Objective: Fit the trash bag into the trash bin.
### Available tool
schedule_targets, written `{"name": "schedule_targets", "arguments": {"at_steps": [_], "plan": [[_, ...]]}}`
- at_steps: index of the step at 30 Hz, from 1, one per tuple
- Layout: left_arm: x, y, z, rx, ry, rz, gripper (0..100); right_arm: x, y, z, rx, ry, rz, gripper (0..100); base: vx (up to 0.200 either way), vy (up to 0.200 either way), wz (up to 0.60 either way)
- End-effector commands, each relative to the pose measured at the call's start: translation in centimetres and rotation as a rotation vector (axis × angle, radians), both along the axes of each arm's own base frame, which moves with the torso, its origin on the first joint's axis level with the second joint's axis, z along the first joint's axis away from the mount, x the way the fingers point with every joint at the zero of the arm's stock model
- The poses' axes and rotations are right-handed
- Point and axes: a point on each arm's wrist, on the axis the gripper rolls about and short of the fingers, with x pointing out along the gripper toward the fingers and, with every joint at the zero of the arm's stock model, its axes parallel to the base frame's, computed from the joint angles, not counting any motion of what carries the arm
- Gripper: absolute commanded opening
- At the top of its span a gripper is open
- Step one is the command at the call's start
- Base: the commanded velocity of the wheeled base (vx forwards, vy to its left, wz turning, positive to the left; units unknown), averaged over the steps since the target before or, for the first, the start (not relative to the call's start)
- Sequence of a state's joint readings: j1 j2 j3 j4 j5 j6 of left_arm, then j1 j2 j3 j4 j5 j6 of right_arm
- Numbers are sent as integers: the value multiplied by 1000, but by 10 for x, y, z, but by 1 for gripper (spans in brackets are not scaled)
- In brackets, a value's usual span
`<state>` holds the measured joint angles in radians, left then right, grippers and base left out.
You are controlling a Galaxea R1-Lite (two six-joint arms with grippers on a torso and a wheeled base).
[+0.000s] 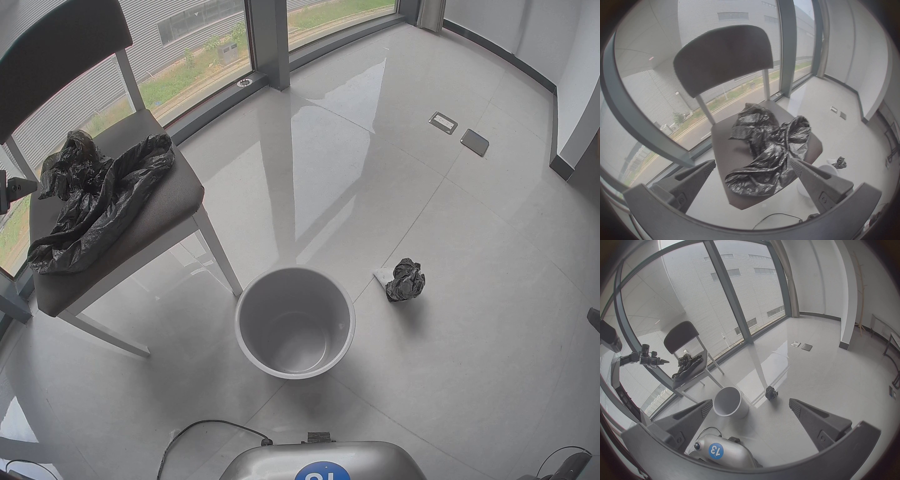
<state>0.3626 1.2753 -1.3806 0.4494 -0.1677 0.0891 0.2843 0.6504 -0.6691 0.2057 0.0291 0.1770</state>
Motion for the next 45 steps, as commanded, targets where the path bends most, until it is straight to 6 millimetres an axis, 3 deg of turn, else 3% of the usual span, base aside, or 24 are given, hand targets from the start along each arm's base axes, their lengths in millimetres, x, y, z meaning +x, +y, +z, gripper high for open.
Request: {"name": "schedule_targets", "arguments": {"at_steps": [1, 9, 18, 26, 34, 45], "plan": [[2, -1, 5, -12, -47, -96, 100, 17, 5, 5, -17, 46, 6, 100, 0, 0, 0], [21, 6, 8, -18, -43, -106, 100, 20, 6, 8, -38, 46, 12, 100, 0, 0, 0], [61, 22, -1, -39, -19, -122, 100, 18, 5, 3, -54, 97, 9, 100, 0, 0, 0], [69, 25, -13, -69, 21, -153, 100, 15, 5, -1, -63, 133, 7, 100, 0, 0, 0], [63, 55, -28, 4, 90, -80, 100, 17, 5, -1, -67, 140, 8, 100, 0, 0, 0], [72, 62, -42, -54, 199, -84, 100, 27, 8, -3, -92, 177, 15, 100, 0, 0, 0]]}}
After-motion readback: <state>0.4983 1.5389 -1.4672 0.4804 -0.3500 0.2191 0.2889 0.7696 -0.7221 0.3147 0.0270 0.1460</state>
